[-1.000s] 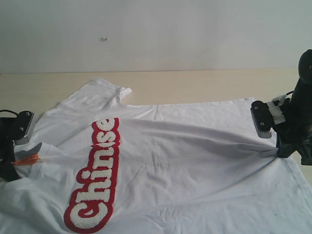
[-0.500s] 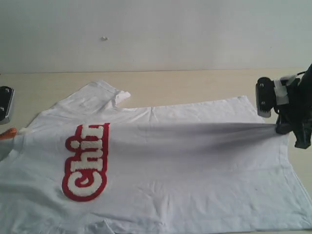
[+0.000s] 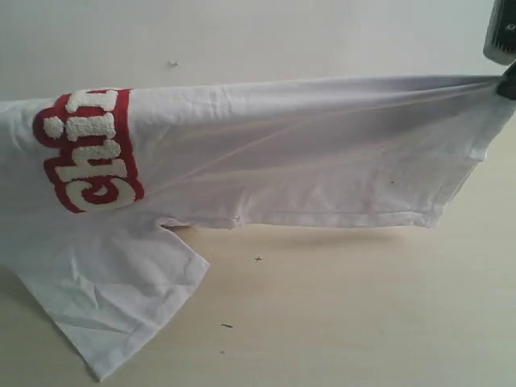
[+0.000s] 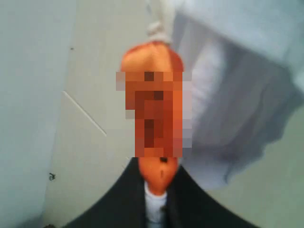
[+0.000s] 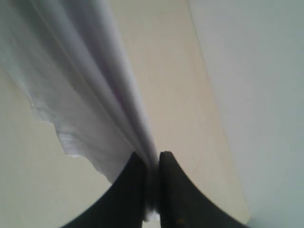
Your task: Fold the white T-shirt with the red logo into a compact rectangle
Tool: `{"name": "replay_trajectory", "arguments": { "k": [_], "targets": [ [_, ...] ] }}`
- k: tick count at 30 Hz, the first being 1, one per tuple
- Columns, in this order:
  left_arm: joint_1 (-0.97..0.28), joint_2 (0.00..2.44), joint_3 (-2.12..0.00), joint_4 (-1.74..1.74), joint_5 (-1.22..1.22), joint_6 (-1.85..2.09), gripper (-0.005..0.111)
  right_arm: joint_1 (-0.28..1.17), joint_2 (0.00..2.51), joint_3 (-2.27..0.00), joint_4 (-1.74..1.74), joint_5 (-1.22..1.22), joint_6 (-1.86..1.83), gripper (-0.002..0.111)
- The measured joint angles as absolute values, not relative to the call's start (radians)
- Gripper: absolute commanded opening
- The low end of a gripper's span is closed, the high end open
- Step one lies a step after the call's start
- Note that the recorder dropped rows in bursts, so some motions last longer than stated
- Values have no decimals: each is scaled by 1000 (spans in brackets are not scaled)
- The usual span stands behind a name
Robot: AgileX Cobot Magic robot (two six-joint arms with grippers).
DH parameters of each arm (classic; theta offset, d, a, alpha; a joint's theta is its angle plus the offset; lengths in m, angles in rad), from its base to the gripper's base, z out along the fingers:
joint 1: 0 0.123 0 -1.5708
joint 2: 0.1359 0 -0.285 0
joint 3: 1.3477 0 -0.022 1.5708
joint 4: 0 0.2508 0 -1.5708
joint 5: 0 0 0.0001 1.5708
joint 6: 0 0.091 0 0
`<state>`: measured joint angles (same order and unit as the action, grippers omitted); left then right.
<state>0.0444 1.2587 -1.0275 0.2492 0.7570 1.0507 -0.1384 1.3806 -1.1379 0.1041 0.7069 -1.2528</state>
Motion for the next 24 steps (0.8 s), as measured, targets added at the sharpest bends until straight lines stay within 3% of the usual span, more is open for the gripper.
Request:
{"name": "replay_trajectory", "arguments": {
  "k": [10, 24],
  "targets": [
    [44, 986, -1027, 283, 788, 974, 0, -138, 1132, -1138, 147, 755, -1196, 0],
    [44, 782, -1089, 187, 917, 871, 0, -142, 985, -1138, 261, 692, -1072, 0]
  ]
}}
